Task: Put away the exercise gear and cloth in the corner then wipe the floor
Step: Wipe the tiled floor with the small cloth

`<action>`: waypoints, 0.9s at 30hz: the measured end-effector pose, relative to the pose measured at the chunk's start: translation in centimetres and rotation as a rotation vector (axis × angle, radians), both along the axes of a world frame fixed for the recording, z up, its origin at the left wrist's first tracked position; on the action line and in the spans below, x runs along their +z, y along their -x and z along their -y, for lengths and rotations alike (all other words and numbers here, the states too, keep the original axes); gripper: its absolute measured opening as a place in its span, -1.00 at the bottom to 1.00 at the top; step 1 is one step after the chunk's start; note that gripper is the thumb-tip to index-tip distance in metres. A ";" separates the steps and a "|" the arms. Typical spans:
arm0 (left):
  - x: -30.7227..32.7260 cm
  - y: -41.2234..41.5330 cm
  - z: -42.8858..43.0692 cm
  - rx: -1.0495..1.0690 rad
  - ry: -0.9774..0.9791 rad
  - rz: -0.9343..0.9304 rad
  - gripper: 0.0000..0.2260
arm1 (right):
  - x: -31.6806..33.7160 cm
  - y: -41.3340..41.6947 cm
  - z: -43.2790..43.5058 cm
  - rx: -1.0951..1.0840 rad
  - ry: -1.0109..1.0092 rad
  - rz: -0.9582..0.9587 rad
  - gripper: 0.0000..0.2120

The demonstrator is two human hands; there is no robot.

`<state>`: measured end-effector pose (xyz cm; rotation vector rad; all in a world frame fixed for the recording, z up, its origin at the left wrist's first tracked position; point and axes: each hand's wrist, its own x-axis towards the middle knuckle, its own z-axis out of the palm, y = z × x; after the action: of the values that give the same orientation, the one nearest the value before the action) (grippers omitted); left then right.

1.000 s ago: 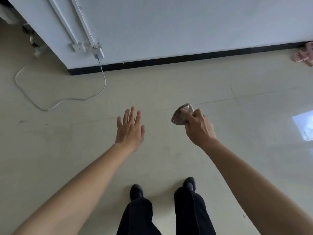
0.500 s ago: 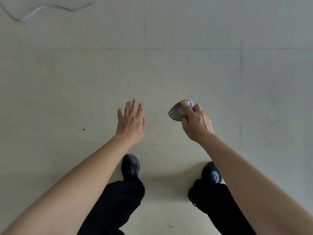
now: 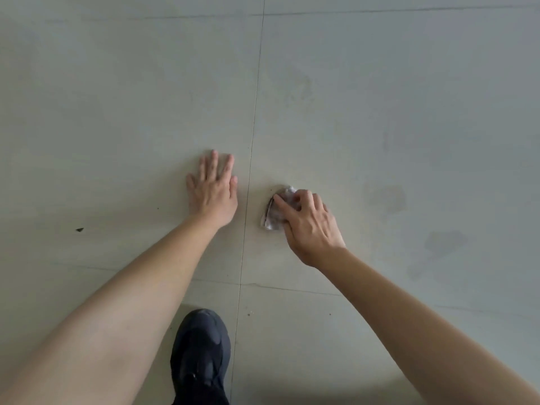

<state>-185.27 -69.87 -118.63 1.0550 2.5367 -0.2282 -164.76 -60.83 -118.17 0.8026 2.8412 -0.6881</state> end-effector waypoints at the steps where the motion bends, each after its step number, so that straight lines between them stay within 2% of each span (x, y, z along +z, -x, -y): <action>1: -1.2 0.2 0.2 -0.011 -0.019 -0.036 -0.52 | -1.1 0.1 0.8 0.026 -0.052 -0.034 -0.50; 4: -2.5 0.5 0.6 -0.008 -0.049 -0.063 -0.52 | -2.7 -1.3 4.7 0.260 -0.111 -0.055 -0.43; 7: -1.4 0.7 -0.1 -0.001 -0.024 0.005 -0.52 | -2.4 -2.5 7.4 0.465 -0.099 0.001 -0.45; 11: -1.3 0.7 -0.2 0.009 -0.016 0.007 -0.51 | -3.7 -1.5 3.0 0.712 -0.142 -0.059 -0.46; 15: -1.9 0.7 0.0 0.006 -0.015 -0.019 -0.51 | -4.3 0.3 -3.6 0.470 -0.166 -0.083 -0.52; 17: -1.5 0.8 -0.2 -0.007 -0.009 -0.010 -0.52 | -3.8 0.7 -5.7 0.309 -0.161 -0.018 -0.53; 19: -1.1 0.9 -0.5 -0.011 0.003 -0.002 -0.51 | -3.0 0.9 -6.2 0.168 -0.161 0.020 -0.50; 21: -1.0 0.8 -0.9 -0.001 0.023 0.003 -0.51 | -2.7 0.7 -4.8 0.119 -0.172 0.043 -0.44; 23: -1.3 0.6 -0.8 -0.003 0.028 -0.010 -0.51 | -3.0 -0.7 -1.4 0.221 -0.182 -0.013 -0.42; 25: -1.6 0.7 -0.6 -0.019 0.016 -0.031 -0.50 | -3.7 -3.4 2.4 0.405 -0.174 -0.108 -0.45; 27: -1.4 0.9 -0.5 -0.030 0.023 -0.035 -0.50 | -4.1 -5.7 4.7 0.607 -0.134 -0.110 -0.47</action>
<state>-186.17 -69.34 -120.01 1.0904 2.5446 -0.2866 -159.05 -65.49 -122.27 -0.1112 3.0007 -0.4613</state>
